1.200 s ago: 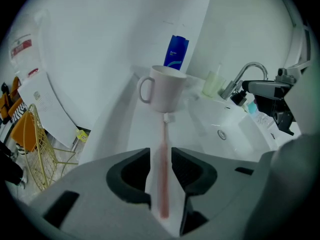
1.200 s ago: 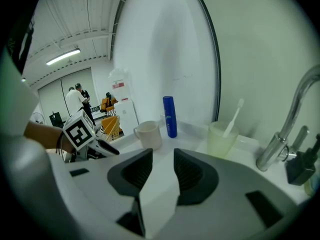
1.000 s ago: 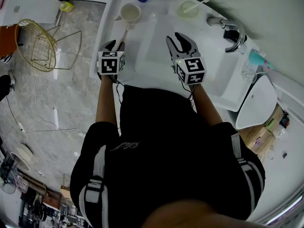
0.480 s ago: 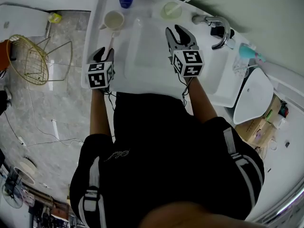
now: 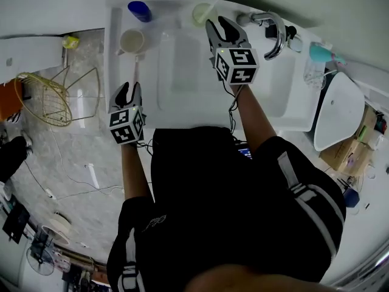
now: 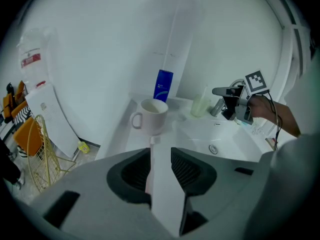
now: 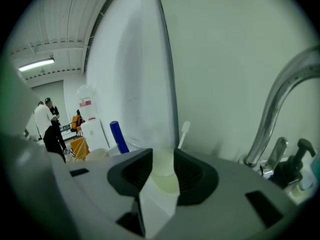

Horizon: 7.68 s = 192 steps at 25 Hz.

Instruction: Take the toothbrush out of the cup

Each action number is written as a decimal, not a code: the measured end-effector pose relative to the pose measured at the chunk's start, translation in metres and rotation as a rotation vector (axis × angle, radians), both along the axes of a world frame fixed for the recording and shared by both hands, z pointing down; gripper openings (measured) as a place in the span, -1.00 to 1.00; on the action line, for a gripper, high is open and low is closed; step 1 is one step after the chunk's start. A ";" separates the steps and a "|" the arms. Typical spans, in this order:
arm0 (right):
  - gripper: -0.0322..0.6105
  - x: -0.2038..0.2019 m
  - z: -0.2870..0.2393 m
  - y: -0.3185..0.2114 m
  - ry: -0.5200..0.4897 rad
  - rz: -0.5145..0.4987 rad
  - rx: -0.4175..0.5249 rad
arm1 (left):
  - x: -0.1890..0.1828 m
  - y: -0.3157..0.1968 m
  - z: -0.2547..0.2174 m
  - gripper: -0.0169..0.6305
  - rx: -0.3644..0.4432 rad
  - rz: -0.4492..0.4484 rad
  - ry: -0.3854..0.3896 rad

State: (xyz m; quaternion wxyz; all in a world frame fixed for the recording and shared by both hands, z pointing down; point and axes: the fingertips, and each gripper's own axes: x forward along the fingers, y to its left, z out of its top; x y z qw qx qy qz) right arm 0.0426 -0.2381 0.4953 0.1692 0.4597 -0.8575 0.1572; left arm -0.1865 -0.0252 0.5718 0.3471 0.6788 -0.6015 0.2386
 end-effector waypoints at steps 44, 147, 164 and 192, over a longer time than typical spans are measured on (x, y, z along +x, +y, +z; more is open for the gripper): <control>-0.71 -0.007 0.033 -0.057 -0.120 -0.054 0.004 | 0.065 -0.015 -0.002 -0.55 -0.063 -0.062 -0.083; -0.72 -0.206 0.129 0.201 -0.394 -0.082 -0.765 | -0.061 0.040 0.027 -0.60 0.047 0.160 0.126; -0.51 -0.200 0.140 0.197 -0.357 -0.014 -0.737 | -0.057 0.024 0.028 -0.60 0.038 0.222 0.130; -0.51 -0.037 0.119 0.183 -0.126 0.056 -0.525 | 0.087 -0.024 0.027 -0.60 0.004 0.395 0.159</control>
